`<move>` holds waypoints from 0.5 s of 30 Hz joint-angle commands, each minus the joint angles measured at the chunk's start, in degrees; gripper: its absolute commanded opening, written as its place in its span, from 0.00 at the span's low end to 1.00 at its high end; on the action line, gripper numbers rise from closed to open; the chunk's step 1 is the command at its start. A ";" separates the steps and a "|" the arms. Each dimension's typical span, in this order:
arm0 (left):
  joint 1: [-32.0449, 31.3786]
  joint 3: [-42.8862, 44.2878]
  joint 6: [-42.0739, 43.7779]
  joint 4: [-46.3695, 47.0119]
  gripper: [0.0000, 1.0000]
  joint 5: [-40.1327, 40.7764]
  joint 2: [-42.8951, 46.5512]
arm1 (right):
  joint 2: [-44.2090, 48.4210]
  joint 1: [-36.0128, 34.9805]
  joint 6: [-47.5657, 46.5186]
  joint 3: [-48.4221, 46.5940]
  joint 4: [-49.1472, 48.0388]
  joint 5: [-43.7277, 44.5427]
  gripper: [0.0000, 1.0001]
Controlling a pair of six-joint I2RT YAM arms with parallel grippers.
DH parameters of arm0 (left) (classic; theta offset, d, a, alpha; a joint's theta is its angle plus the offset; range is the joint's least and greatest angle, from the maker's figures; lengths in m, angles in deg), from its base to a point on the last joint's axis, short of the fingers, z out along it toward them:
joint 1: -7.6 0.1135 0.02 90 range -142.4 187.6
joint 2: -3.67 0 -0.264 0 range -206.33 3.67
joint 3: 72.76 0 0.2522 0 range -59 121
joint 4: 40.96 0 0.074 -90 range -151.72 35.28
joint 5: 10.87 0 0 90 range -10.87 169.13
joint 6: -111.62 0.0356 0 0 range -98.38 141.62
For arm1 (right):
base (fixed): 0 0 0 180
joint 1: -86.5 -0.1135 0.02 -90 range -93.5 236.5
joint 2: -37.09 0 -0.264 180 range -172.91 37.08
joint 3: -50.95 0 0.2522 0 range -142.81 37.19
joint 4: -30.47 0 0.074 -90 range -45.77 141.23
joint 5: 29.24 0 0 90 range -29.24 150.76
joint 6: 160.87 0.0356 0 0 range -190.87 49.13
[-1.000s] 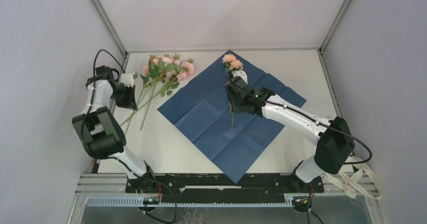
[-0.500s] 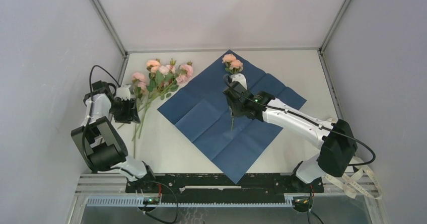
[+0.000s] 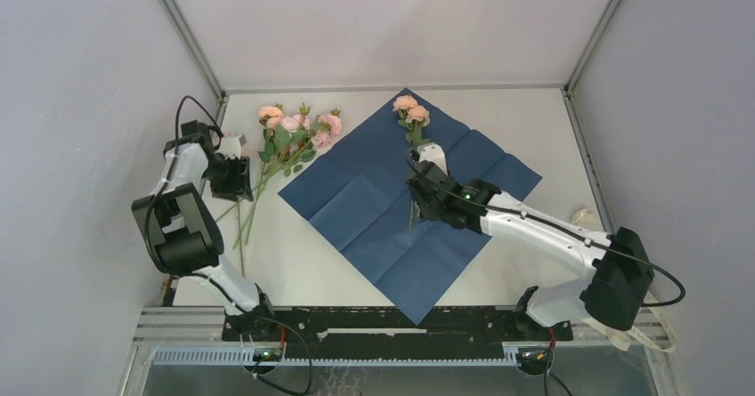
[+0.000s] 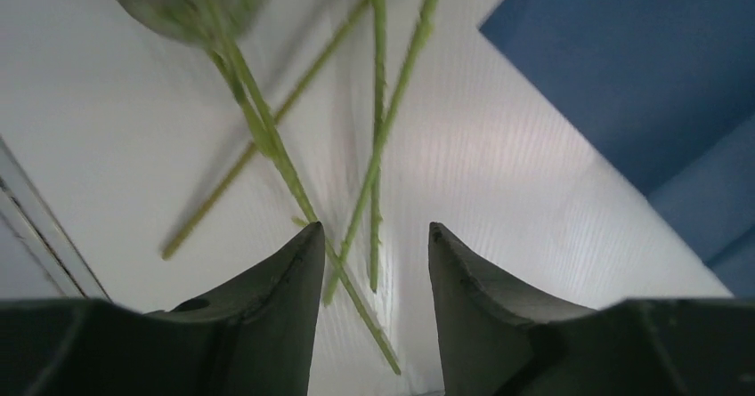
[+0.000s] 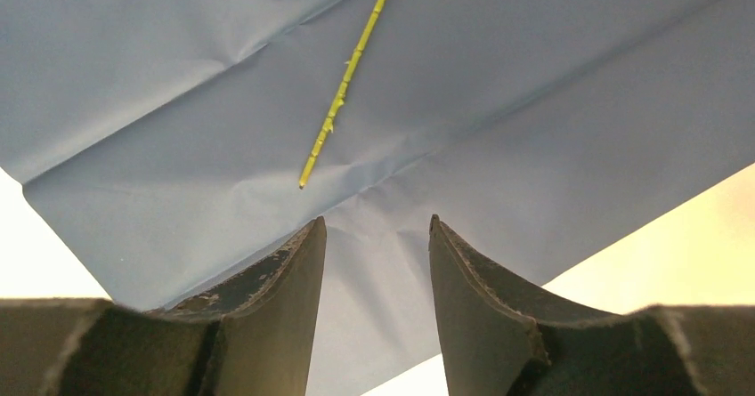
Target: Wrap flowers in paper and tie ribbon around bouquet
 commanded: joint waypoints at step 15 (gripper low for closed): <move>-3.25 19.71 -14.30 5.15 0.59 15.87 -21.82 | 10.53 12.69 -5.18 9.05 -9.23 -7.29 0.56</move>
